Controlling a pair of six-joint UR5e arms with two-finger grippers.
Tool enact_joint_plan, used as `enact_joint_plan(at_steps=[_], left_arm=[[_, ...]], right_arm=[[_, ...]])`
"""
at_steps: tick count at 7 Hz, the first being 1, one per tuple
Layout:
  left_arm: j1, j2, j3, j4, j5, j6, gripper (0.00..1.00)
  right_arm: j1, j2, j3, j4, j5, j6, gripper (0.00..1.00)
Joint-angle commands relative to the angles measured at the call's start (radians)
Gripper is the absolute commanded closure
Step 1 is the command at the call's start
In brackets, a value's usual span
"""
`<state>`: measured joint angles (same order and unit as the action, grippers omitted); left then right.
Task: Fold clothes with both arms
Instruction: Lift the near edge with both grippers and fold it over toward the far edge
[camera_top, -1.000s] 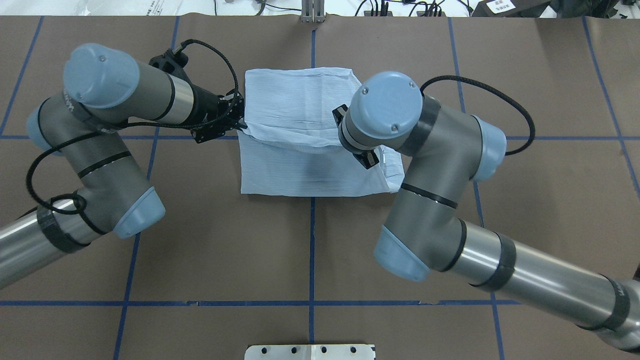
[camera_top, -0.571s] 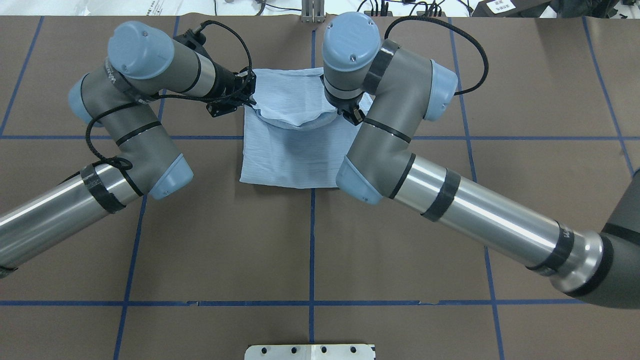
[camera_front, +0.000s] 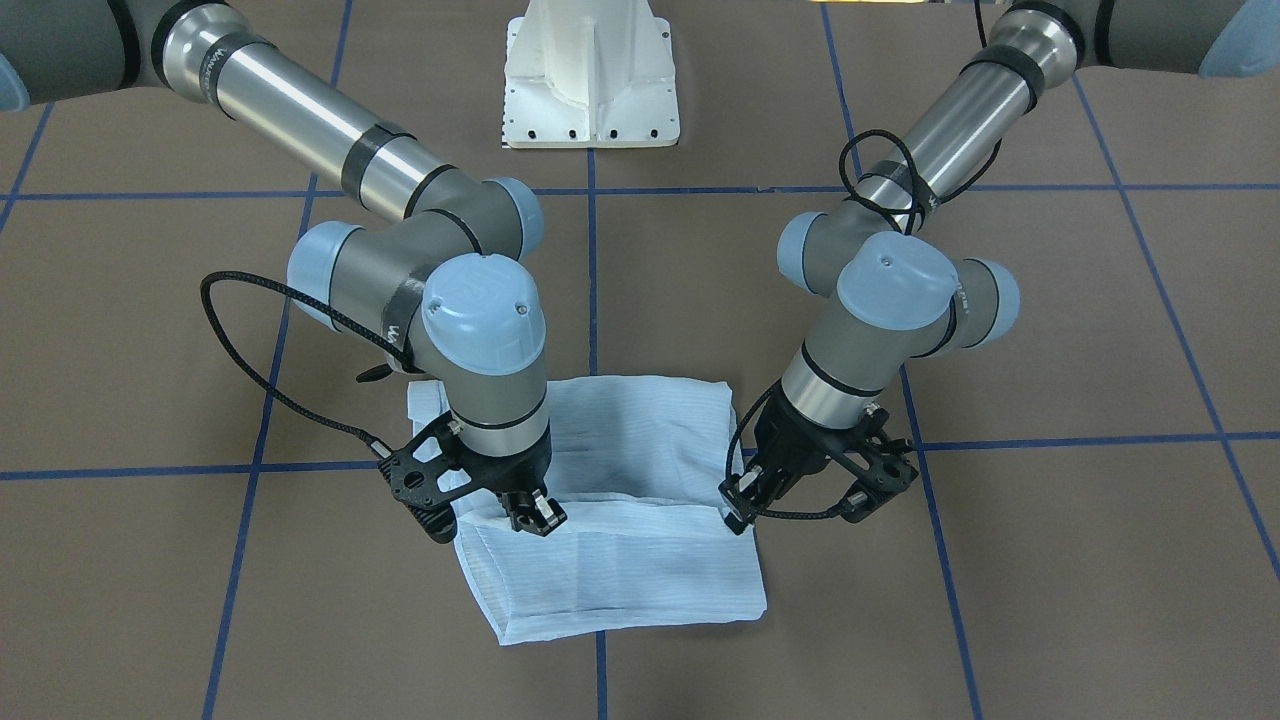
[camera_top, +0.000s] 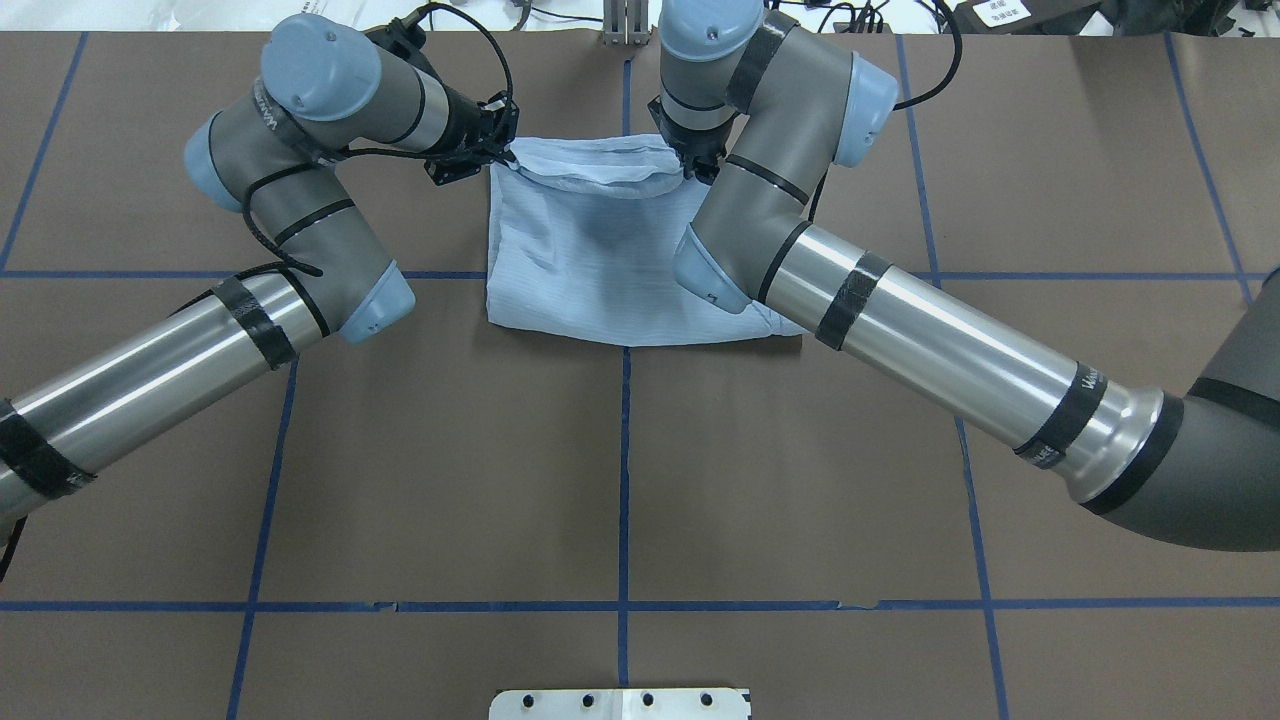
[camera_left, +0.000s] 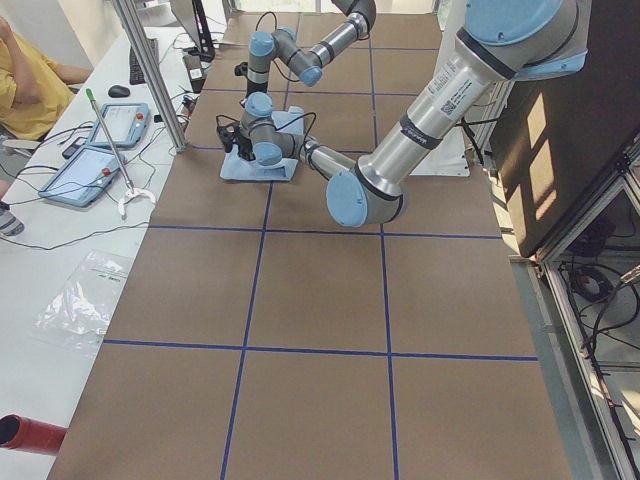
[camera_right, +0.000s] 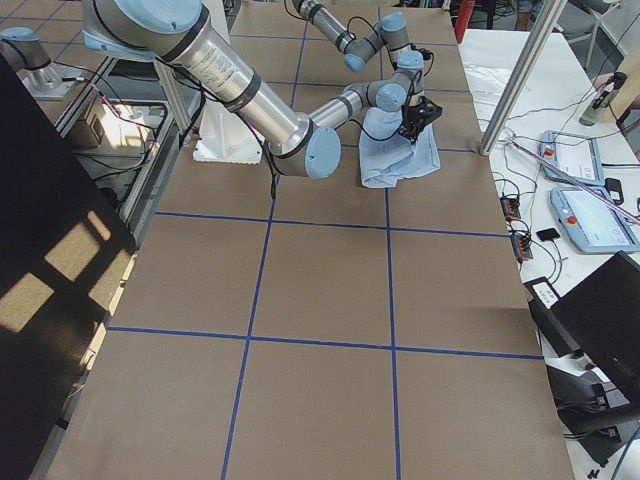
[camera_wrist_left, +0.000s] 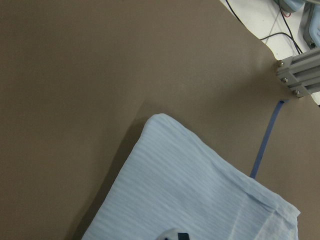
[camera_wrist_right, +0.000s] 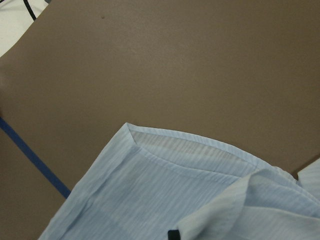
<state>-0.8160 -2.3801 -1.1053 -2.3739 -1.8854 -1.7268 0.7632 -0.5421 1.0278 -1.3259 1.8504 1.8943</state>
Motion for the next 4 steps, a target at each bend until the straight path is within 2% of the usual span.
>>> enact_joint_plan(at_steps=[1,4], left_arm=[[-0.002,-0.024,0.07,-0.042,0.026,0.033,1.0],[-0.002,-0.039,0.133,-0.105,0.057,0.052,1.0]], right_arm=[[0.004,0.019,-0.06,0.033,0.001,-0.032,1.0],[0.007,0.051,-0.135,0.082,0.001,-0.043,1.0]])
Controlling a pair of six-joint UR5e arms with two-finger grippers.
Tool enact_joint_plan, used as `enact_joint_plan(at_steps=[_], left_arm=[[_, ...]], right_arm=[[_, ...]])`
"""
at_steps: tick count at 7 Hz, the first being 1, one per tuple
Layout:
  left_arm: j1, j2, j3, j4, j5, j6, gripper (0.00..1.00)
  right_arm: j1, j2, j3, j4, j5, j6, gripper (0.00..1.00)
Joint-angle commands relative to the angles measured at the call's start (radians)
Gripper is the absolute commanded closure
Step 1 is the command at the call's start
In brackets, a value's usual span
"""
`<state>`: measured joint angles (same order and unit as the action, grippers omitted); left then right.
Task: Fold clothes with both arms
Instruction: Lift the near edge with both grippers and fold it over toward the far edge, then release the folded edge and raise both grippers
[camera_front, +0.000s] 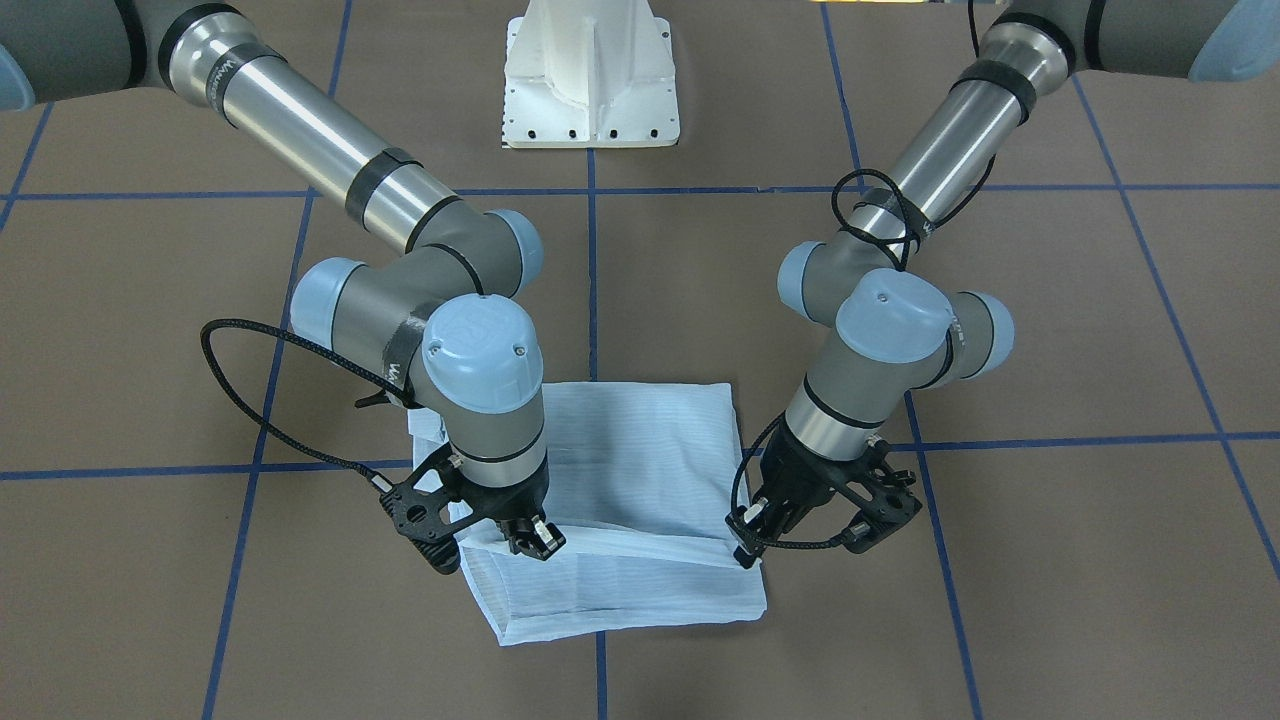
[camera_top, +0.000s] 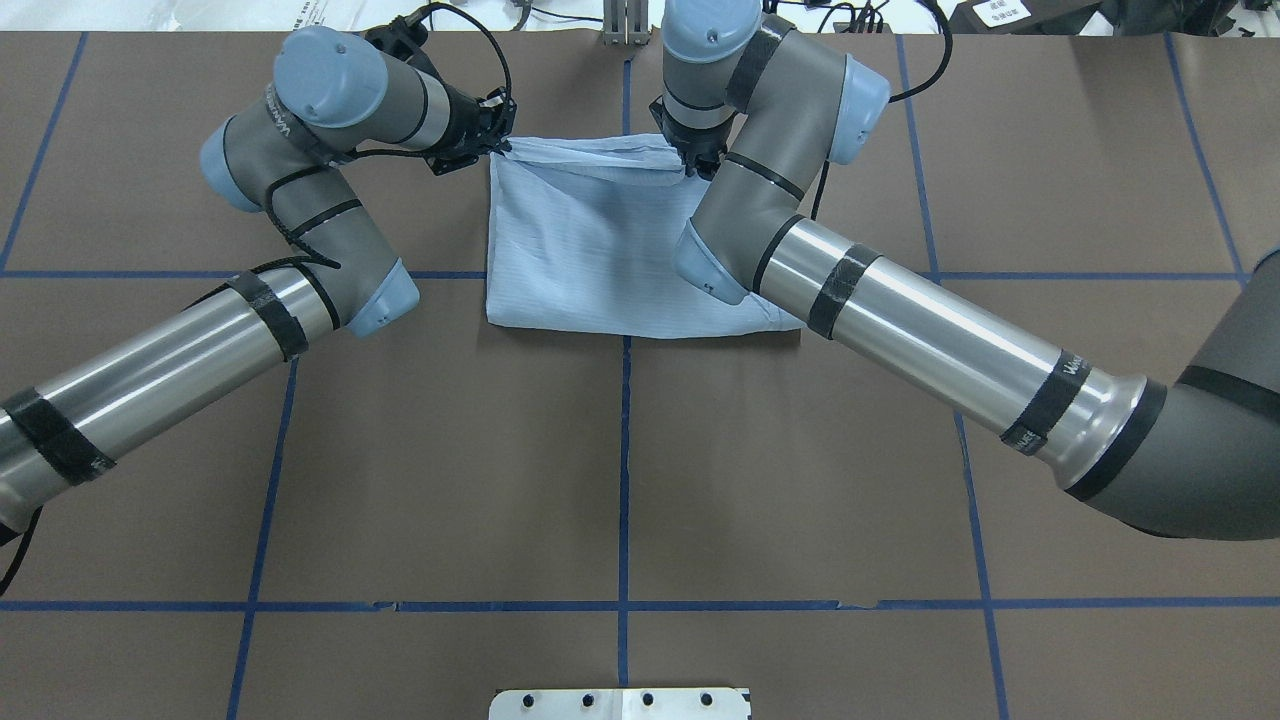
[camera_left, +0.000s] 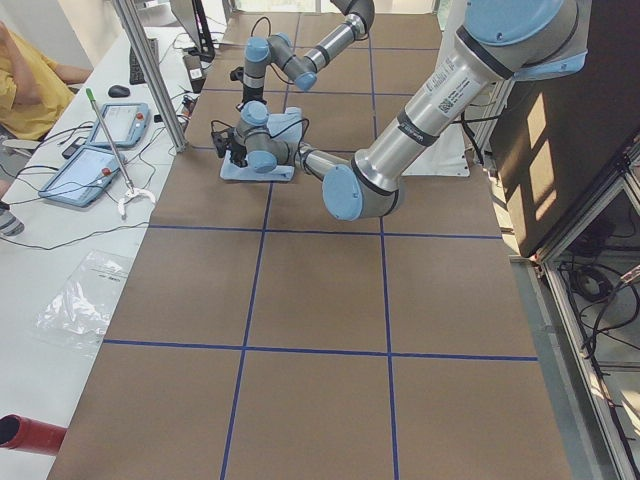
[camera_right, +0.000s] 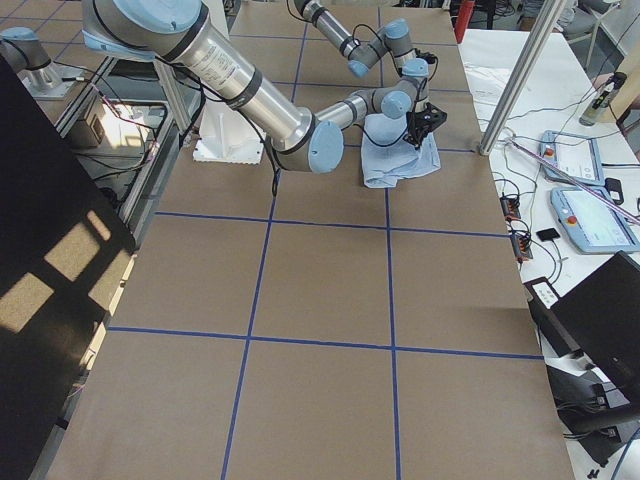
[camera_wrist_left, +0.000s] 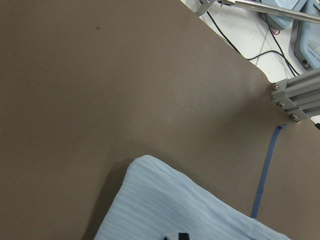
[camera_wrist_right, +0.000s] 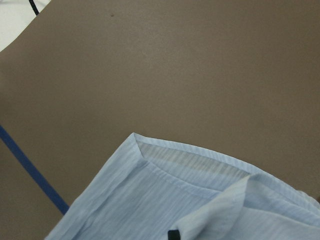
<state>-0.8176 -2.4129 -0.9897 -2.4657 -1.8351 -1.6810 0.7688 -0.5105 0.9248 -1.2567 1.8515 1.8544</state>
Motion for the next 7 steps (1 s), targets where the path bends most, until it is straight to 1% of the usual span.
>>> enact_joint_plan(at_steps=[1,2,3,4,5,6,7], left_arm=[[0.0,-0.009,0.02,-0.013,0.007,0.007,1.0],[0.0,-0.009,0.023,-0.013,0.02,0.026,1.0],[0.0,-0.009,0.032,-0.013,0.022,0.035,1.0],[0.0,-0.009,0.051,-0.013,0.04,0.055,0.77],[0.0,-0.009,0.066,-0.013,0.056,0.096,0.46],[-0.002,-0.009,0.065,-0.015,0.056,0.099,0.36],[-0.014,-0.006,0.065,-0.039,0.054,0.099,0.36]], right_arm=[[0.001,0.026,-0.047,0.019,0.0,-0.006,1.0],[0.003,0.029,-0.078,0.057,-0.002,-0.006,1.0],[0.004,0.035,-0.093,0.069,-0.002,-0.006,1.0],[0.004,0.055,-0.124,0.072,-0.002,-0.006,0.62],[0.004,0.075,-0.171,0.118,-0.003,-0.027,0.03],[0.004,0.084,-0.176,0.143,-0.003,-0.029,0.01],[0.023,0.087,-0.176,0.143,0.003,-0.055,0.01]])
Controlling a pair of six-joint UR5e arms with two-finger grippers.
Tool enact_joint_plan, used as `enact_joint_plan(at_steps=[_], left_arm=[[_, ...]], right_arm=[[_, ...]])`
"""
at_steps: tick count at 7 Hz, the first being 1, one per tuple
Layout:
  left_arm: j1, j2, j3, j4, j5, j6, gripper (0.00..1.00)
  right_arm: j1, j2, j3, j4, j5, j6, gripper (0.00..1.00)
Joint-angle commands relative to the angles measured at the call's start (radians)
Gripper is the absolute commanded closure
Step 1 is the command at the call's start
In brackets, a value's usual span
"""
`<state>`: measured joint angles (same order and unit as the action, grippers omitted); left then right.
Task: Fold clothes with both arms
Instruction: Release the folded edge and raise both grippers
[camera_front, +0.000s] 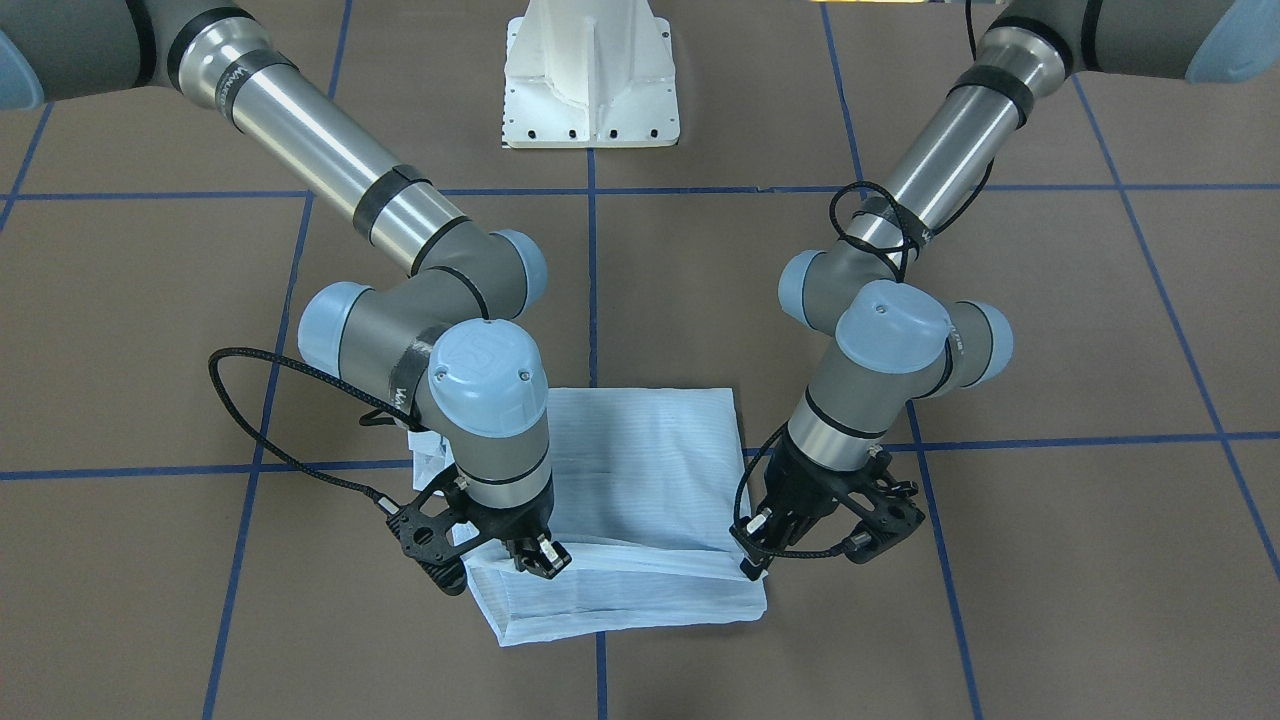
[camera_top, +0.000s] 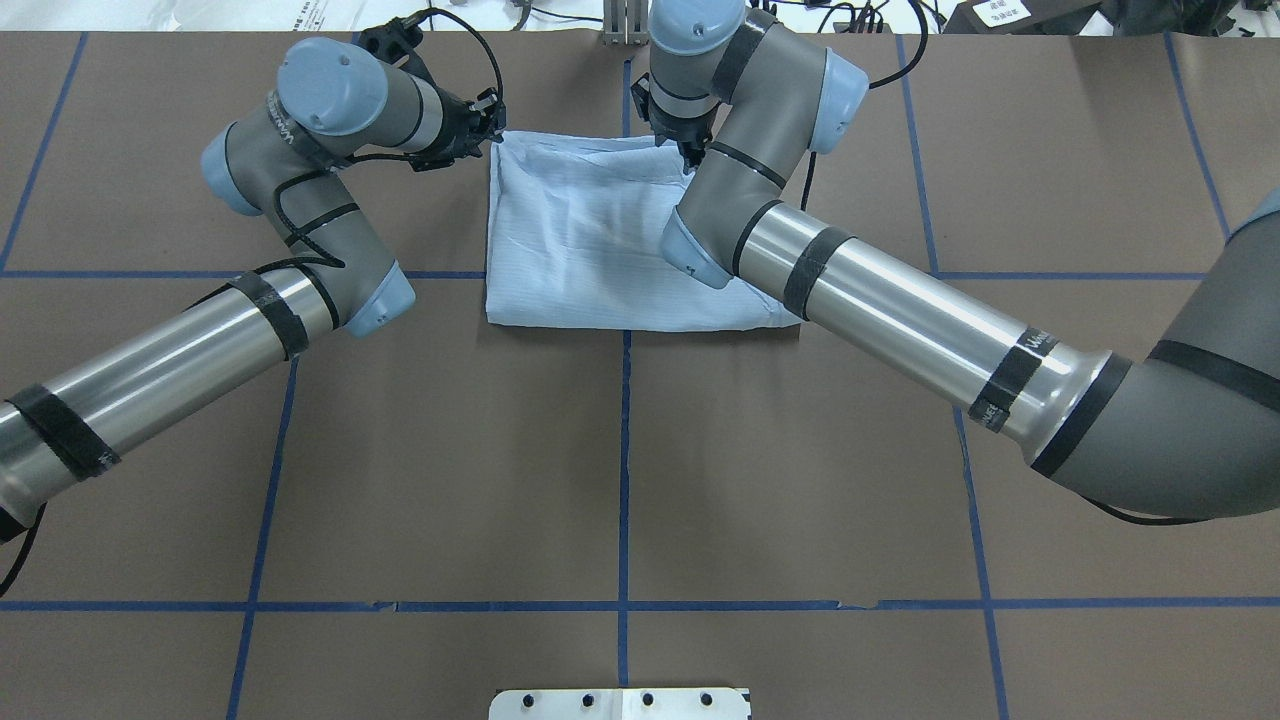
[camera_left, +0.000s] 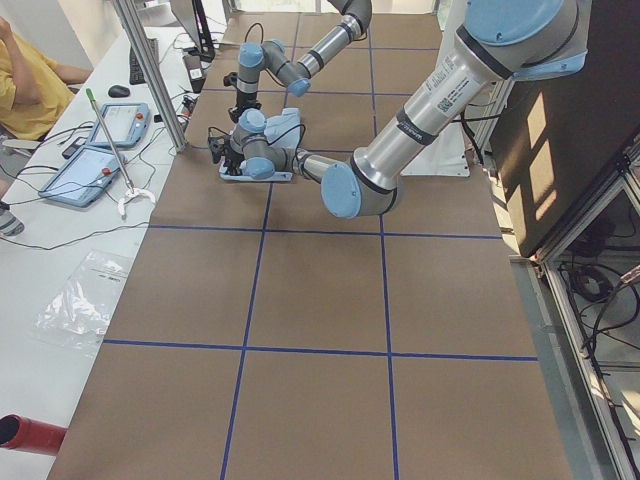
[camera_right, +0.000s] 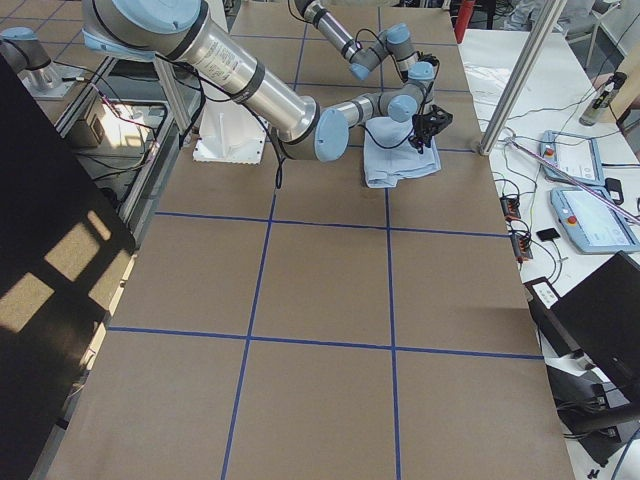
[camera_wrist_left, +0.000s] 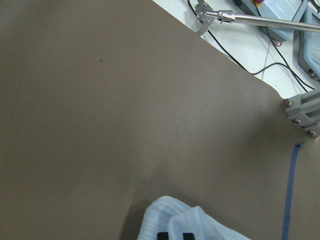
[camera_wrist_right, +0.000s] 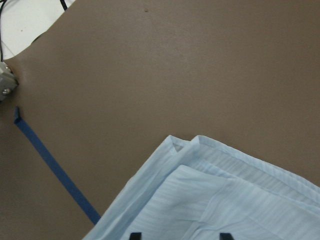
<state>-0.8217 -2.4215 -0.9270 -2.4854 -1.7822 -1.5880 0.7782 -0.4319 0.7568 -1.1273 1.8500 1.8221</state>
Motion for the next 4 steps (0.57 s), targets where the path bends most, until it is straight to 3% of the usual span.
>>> enact_joint_plan(at_steps=[1,2,3,4], left_arm=[[-0.017,0.004,0.0,-0.02,-0.002,0.011,0.36],[-0.03,0.012,-0.018,-0.02,-0.008,0.022,0.37],[-0.03,0.08,-0.103,-0.015,-0.029,0.08,0.37],[-0.039,0.163,-0.192,-0.007,-0.111,0.205,0.37]], right_arm=[[0.041,0.005,-0.008,0.012,0.052,-0.07,0.01],[0.044,0.005,-0.005,0.009,0.058,-0.072,0.01],[0.043,-0.026,0.054,-0.005,0.076,-0.105,0.01],[0.044,-0.156,0.254,-0.052,0.112,-0.134,0.01]])
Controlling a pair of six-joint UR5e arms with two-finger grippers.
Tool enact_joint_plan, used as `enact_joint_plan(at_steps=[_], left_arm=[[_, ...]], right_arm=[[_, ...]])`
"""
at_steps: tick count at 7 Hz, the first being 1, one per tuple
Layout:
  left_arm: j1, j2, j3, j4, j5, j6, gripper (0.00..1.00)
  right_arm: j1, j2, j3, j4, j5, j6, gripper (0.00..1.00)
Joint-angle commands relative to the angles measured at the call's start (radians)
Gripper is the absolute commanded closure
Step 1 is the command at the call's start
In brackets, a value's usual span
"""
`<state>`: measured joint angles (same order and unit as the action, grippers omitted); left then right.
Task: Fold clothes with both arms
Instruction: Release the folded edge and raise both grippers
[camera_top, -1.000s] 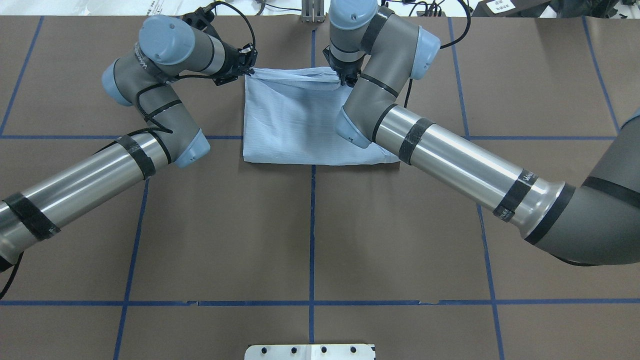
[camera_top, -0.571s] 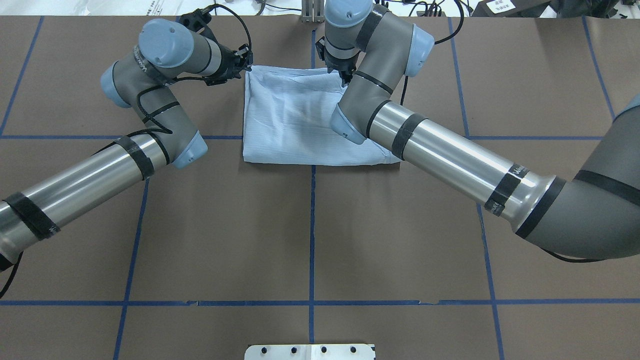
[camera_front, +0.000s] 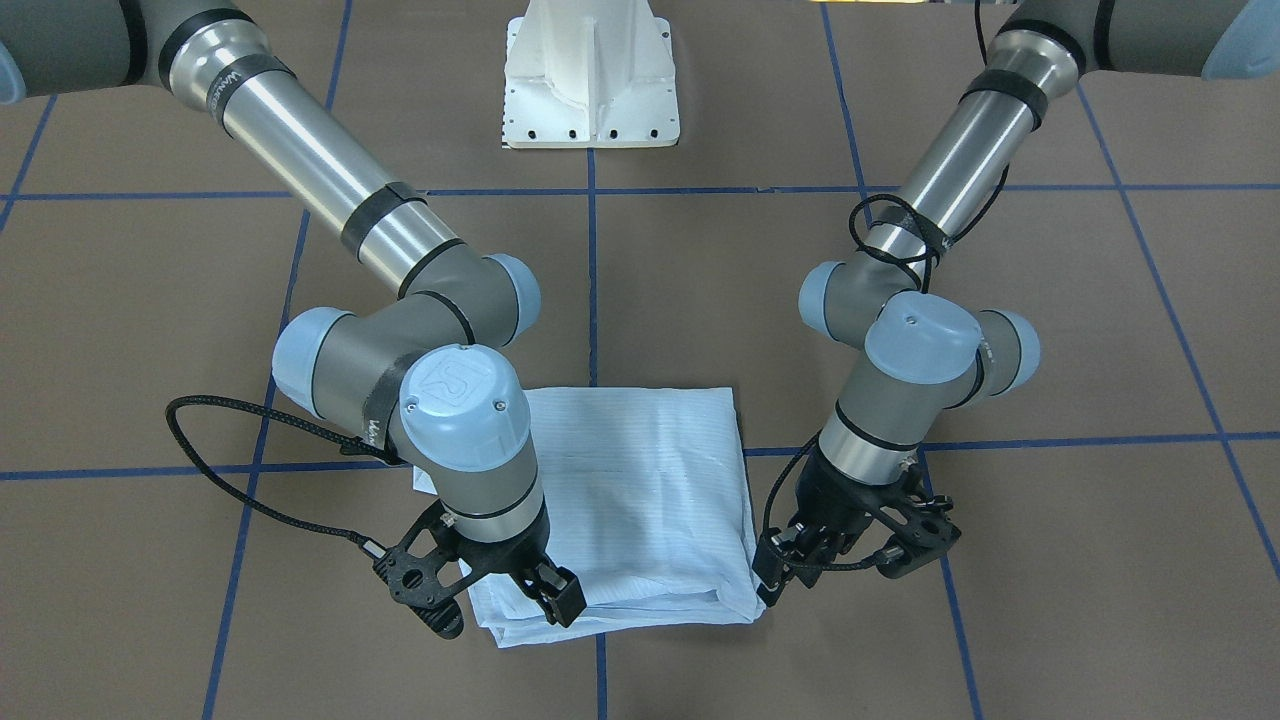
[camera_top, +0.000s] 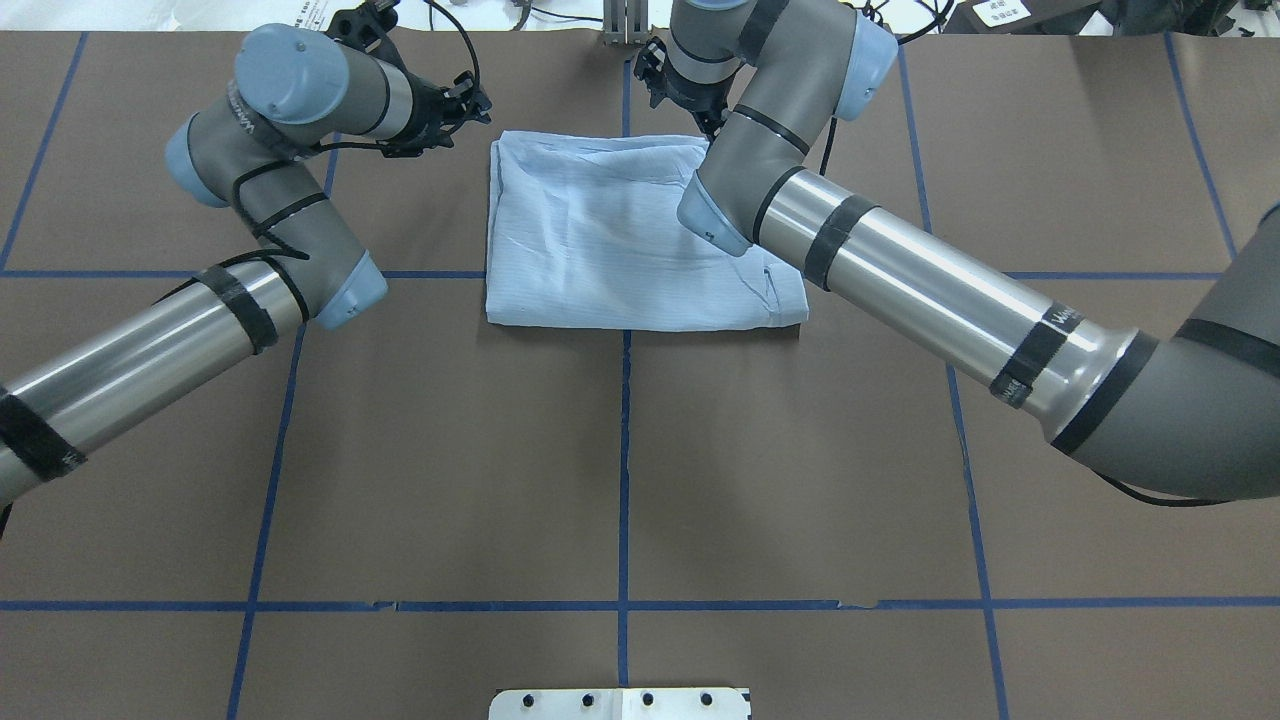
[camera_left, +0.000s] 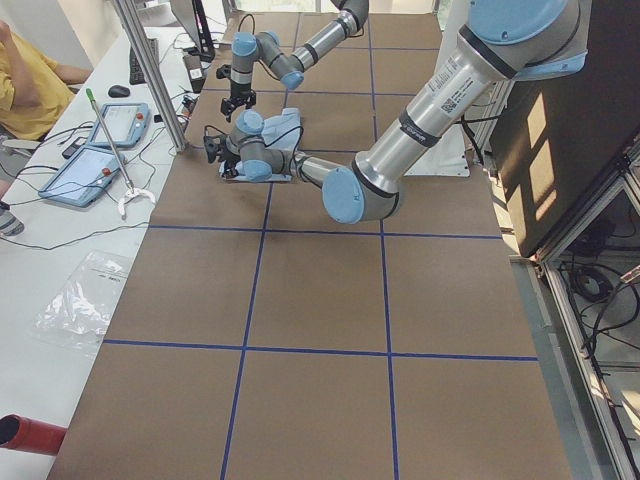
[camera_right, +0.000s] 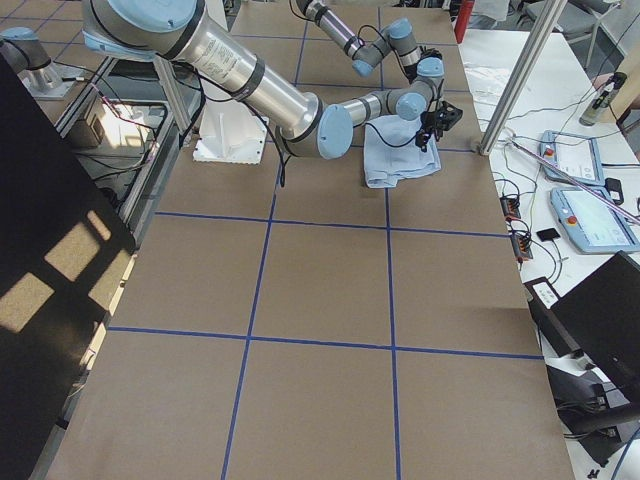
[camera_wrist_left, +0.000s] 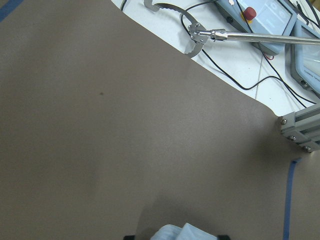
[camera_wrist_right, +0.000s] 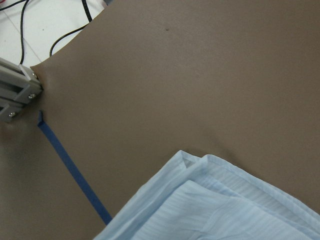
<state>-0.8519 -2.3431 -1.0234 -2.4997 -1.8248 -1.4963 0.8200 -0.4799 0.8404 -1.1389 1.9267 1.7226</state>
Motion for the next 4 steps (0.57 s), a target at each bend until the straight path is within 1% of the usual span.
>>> enact_joint_plan(at_steps=[1,2,3,4], left_arm=[[-0.042,0.143,-0.156,0.008,-0.118,0.195,0.37],[-0.085,0.221,-0.212,0.008,-0.18,0.297,0.37],[-0.139,0.278,-0.248,0.008,-0.232,0.462,0.36],[-0.218,0.33,-0.259,0.008,-0.307,0.604,0.36]], right_arm=[[0.004,-0.205,0.325,-0.142,0.056,-0.134,0.01],[0.011,-0.286,0.456,-0.248,0.057,-0.241,0.01],[0.033,-0.384,0.582,-0.289,0.061,-0.374,0.01],[0.077,-0.49,0.68,-0.31,0.086,-0.511,0.01]])
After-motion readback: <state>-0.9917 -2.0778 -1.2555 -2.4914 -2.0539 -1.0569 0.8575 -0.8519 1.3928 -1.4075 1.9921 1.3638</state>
